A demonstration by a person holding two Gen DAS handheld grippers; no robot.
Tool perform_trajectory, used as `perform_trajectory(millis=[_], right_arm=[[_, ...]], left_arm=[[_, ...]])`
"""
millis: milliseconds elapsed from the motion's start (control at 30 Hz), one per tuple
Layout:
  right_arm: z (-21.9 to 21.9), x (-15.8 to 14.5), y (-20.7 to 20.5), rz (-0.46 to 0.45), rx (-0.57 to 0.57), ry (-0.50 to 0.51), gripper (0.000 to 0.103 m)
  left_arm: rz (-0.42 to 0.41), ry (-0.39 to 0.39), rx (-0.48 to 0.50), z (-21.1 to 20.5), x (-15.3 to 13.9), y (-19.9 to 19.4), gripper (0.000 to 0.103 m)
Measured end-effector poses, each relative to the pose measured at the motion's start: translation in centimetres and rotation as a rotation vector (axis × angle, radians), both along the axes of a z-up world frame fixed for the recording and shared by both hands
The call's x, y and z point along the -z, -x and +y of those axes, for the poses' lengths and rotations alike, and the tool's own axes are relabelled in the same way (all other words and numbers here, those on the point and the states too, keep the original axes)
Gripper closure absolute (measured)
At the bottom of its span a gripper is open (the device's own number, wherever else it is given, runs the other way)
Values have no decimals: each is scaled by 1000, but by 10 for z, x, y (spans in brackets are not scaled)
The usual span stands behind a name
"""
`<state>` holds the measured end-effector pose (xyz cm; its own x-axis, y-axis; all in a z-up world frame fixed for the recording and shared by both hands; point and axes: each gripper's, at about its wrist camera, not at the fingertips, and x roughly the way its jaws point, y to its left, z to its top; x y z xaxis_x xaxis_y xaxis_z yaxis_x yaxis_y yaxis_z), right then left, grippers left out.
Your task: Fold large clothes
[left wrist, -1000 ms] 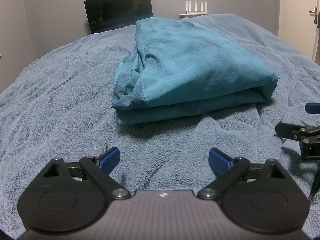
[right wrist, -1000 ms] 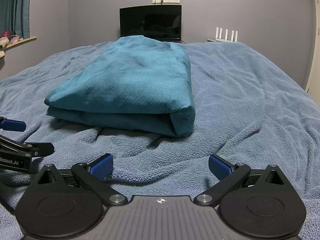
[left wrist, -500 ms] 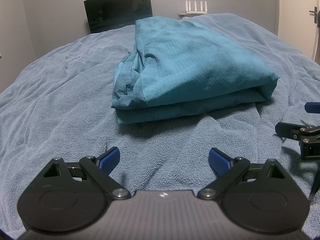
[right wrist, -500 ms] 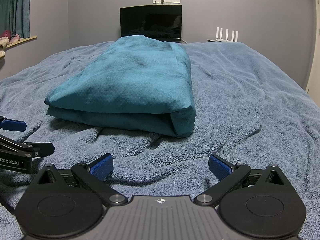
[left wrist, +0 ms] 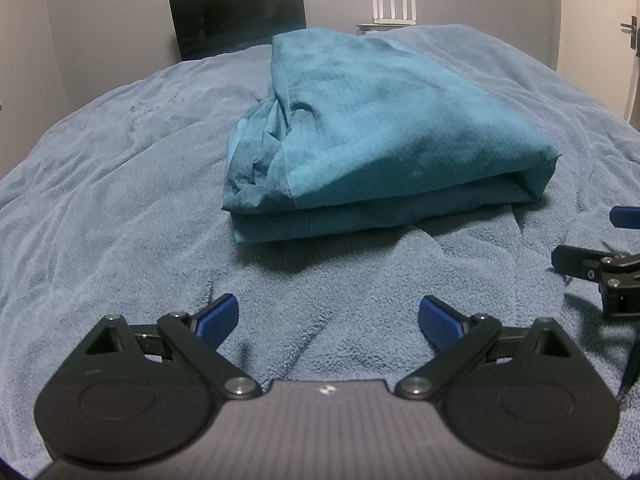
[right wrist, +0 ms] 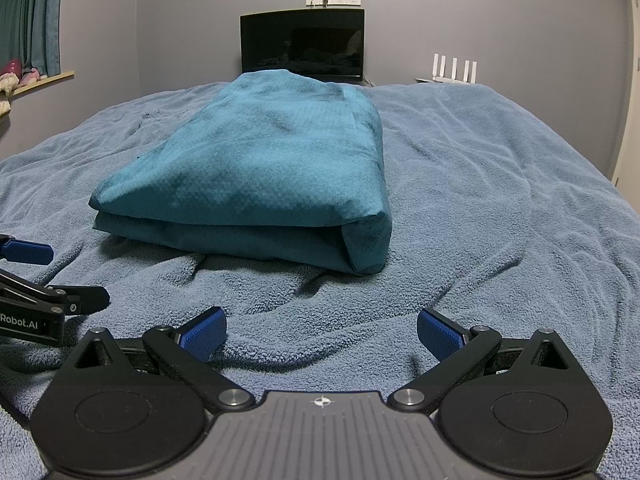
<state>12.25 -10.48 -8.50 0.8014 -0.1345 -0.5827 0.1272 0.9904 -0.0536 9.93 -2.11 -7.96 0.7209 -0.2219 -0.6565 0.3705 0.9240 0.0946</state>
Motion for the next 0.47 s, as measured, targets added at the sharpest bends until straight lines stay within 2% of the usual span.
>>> perform_trajectory(millis=[467], right_arm=[[0,0,0,1,-2,0,0]], left_arm=[[22,42,59,4,0,-2,5]])
